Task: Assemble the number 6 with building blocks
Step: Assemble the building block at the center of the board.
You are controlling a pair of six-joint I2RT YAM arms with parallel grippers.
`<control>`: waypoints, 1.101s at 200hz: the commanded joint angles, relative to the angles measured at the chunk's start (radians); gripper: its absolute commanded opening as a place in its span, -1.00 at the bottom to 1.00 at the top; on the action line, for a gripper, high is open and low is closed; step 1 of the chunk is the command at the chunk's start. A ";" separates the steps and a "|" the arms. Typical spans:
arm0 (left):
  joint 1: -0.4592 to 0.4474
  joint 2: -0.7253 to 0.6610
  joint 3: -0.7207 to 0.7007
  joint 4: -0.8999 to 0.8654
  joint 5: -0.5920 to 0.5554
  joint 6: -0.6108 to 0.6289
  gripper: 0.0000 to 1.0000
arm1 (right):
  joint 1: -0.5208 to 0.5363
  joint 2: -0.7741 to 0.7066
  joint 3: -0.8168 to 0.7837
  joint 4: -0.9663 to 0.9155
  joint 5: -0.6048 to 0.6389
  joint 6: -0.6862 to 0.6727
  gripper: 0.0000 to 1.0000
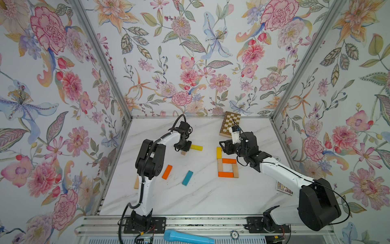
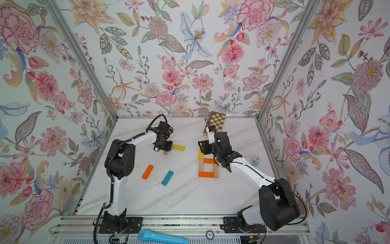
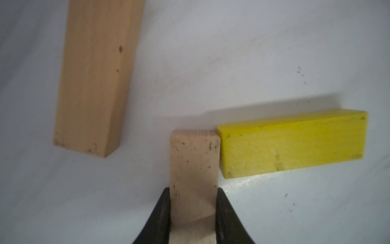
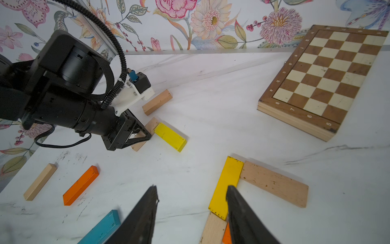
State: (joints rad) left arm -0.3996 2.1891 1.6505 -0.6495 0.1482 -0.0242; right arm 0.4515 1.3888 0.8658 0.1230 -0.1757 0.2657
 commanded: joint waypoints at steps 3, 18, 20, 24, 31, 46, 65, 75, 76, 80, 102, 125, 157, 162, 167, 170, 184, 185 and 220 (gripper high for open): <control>-0.012 0.061 -0.006 -0.036 -0.001 -0.020 -0.40 | 0.006 0.003 0.026 -0.011 -0.005 -0.014 0.08; -0.012 0.060 -0.009 -0.038 0.004 -0.024 -0.37 | 0.006 0.001 0.027 -0.013 -0.006 -0.014 0.08; -0.012 0.059 -0.009 -0.038 0.004 -0.025 -0.37 | 0.006 0.001 0.027 -0.013 -0.006 -0.014 0.08; -0.012 0.061 -0.010 -0.038 0.003 -0.027 -0.36 | 0.007 0.001 0.026 -0.013 -0.006 -0.014 0.08; -0.012 0.058 -0.010 -0.039 0.000 -0.029 -0.32 | 0.007 0.001 0.027 -0.012 -0.007 -0.015 0.08; -0.012 0.053 -0.012 -0.039 -0.004 -0.032 -0.18 | 0.007 -0.001 0.029 -0.013 -0.011 -0.014 0.08; -0.009 0.034 0.000 -0.036 -0.018 -0.044 0.05 | 0.010 -0.004 0.029 -0.020 -0.006 -0.017 0.09; -0.004 0.022 0.018 -0.040 -0.020 -0.050 0.15 | 0.011 -0.005 0.032 -0.027 0.001 -0.021 0.09; -0.003 0.021 0.020 -0.040 -0.020 -0.052 0.16 | 0.011 -0.006 0.032 -0.027 0.002 -0.021 0.09; -0.001 0.015 0.027 -0.040 -0.022 -0.056 0.18 | 0.012 -0.006 0.034 -0.031 0.002 -0.020 0.09; 0.031 -0.041 0.057 -0.039 -0.018 -0.091 0.31 | 0.016 -0.020 0.035 -0.035 0.009 -0.025 0.10; 0.075 -0.157 0.013 -0.051 -0.016 -0.108 0.33 | 0.022 -0.043 0.033 -0.043 0.015 -0.029 0.09; 0.077 -0.413 -0.227 -0.103 -0.074 -0.121 0.35 | 0.037 -0.073 0.005 -0.041 0.019 -0.032 0.10; 0.075 -0.460 -0.280 -0.108 -0.078 -0.132 0.36 | 0.040 -0.076 -0.001 -0.040 0.019 -0.031 0.10; 0.075 -0.504 -0.332 -0.112 -0.084 -0.147 0.38 | 0.045 -0.081 -0.008 -0.036 0.019 -0.030 0.10; 0.076 -0.531 -0.365 -0.114 -0.089 -0.158 0.43 | 0.048 -0.083 -0.014 -0.032 0.019 -0.029 0.10; 0.073 -0.663 -0.505 -0.116 -0.092 -0.199 0.56 | 0.061 -0.091 -0.033 -0.013 0.025 -0.026 0.11; 0.073 -0.671 -0.514 -0.117 -0.092 -0.202 0.56 | 0.063 -0.092 -0.035 -0.010 0.025 -0.026 0.11; 0.070 -0.793 -0.710 -0.095 -0.074 -0.235 0.60 | 0.090 -0.069 -0.047 0.024 0.028 -0.020 0.13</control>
State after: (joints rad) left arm -0.3218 1.3964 1.0279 -0.7250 0.0814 -0.2081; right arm 0.5293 1.3106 0.8318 0.1165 -0.1642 0.2478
